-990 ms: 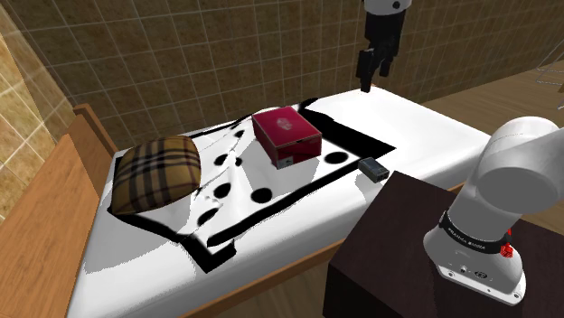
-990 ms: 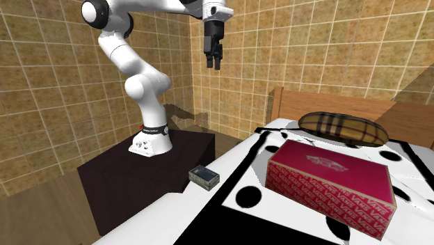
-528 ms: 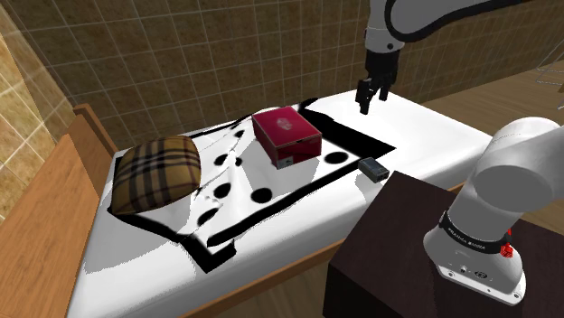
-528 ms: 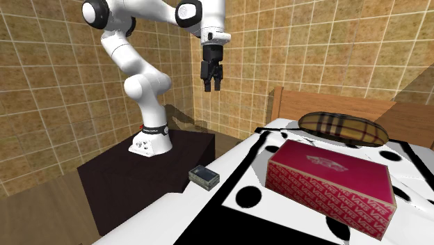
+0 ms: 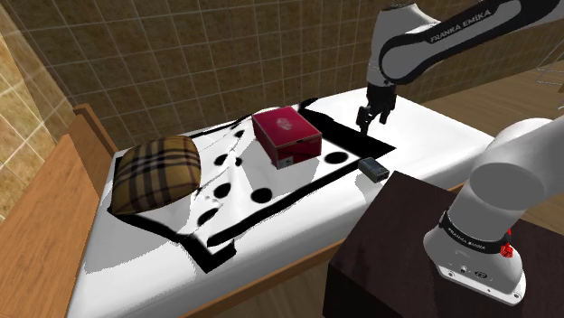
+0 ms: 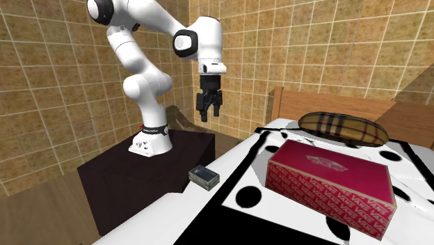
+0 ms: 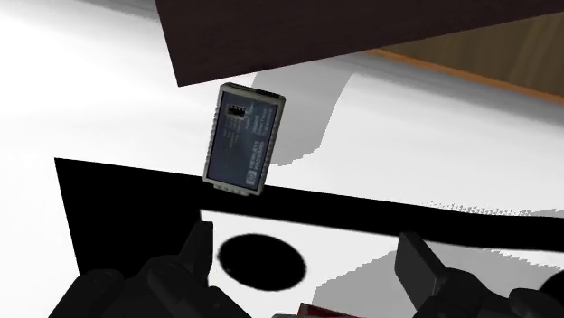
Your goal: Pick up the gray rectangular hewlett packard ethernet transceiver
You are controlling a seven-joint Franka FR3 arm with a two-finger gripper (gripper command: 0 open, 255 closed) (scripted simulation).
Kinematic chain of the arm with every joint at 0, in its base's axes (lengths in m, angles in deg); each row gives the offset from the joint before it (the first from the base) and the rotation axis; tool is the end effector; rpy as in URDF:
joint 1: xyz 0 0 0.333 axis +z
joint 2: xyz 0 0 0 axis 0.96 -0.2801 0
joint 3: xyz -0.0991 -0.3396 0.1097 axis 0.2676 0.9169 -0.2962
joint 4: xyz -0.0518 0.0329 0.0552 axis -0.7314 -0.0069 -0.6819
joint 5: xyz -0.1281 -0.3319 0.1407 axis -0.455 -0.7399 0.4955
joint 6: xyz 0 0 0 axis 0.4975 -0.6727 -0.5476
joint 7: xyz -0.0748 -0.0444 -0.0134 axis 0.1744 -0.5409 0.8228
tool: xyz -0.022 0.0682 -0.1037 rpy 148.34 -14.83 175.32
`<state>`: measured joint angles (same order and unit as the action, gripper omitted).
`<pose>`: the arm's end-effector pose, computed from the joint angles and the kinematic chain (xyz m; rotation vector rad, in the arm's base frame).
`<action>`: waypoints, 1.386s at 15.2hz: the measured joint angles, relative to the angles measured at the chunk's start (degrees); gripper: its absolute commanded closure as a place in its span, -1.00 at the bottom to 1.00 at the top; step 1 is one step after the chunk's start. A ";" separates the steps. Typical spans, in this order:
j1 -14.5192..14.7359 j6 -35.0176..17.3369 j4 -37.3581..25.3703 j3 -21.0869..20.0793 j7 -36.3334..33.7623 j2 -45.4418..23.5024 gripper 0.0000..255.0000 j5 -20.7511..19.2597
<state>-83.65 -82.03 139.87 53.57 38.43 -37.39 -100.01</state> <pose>0.2866 -0.1024 0.4224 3.0390 -0.3803 0.0402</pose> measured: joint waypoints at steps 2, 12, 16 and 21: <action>-0.96 -4.72 1.46 1.36 -0.05 -3.21 -1.00 -0.49; -3.13 -29.69 3.19 9.08 3.18 -26.28 -1.00 2.02; -2.36 -36.36 2.71 10.51 6.66 -33.51 -1.00 6.77; -2.02 -41.63 2.09 9.32 11.20 -39.69 -1.00 13.26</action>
<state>-85.67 -123.66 141.96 62.89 49.63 -77.07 -86.75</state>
